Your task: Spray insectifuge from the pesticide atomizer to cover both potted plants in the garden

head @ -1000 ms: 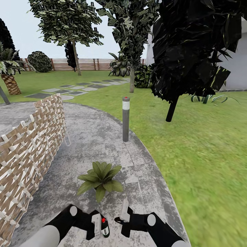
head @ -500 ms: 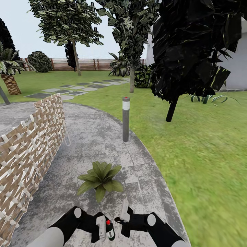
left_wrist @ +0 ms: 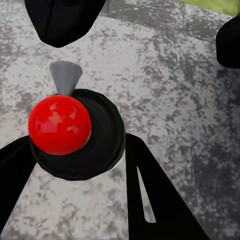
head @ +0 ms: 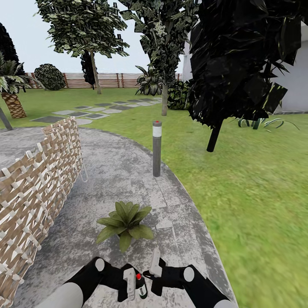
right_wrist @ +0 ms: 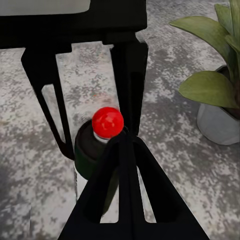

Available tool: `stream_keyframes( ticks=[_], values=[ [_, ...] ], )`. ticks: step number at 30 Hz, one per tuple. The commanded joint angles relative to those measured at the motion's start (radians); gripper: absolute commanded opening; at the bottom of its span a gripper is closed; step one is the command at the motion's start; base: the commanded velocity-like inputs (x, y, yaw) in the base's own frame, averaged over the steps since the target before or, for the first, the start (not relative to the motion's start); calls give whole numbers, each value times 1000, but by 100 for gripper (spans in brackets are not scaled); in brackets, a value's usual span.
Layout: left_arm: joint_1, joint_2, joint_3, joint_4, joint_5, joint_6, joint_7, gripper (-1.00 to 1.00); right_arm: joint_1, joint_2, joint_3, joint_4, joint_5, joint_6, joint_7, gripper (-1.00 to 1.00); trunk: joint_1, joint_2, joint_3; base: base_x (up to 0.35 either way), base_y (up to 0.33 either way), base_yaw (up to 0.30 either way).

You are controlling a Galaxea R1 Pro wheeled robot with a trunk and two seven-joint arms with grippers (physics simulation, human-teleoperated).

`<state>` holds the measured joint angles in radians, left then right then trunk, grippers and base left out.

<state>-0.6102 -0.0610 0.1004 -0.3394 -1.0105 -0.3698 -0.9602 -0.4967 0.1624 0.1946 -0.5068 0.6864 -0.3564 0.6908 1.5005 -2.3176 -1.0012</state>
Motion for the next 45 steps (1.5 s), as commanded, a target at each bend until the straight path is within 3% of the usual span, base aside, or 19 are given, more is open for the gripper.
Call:
stream_keyframes(
  ticks=[1,18,24,26,32,33,36,42,45],
  values=[
    [0,-2,9,-1,-8,-4,-5,-100,0,0,-1,-1,10,-6,-1,-100,0,0,-1,0,0,0],
    [-2,-8,16,-1,-3,-7,-5,-100,0,0,-1,-1,10,-6,-1,-100,0,0,-1,0,0,0],
    [-2,2,10,-1,-7,-5,-4,-100,0,0,-1,-1,10,-6,-1,-100,0,0,-1,0,0,0],
    [1,17,5,-1,-18,-3,-3,-100,0,0,-1,-1,10,-6,-1,-100,0,0,-1,0,0,0],
    [11,112,0,0,-25,-3,0,-100,0,0,-1,-1,10,-6,-1,-100,0,0,-1,0,0,0],
    [11,124,0,0,-25,-3,0,-100,0,0,-1,-1,10,-7,-1,100,0,0,-1,0,0,0],
    [13,173,0,-1,-26,-3,5,-100,0,0,-2,-1,12,-7,-3,100,0,0,-1,0,0,0],
    [14,232,11,-10,-15,3,61,-100,0,-20,-8,4,14,-8,-26,100,0,0,-1,0,0,0],
    [14,244,39,-13,3,10,100,-100,0,-98,-7,26,11,-8,-126,100,0,0,-1,0,0,0]
  ],
)
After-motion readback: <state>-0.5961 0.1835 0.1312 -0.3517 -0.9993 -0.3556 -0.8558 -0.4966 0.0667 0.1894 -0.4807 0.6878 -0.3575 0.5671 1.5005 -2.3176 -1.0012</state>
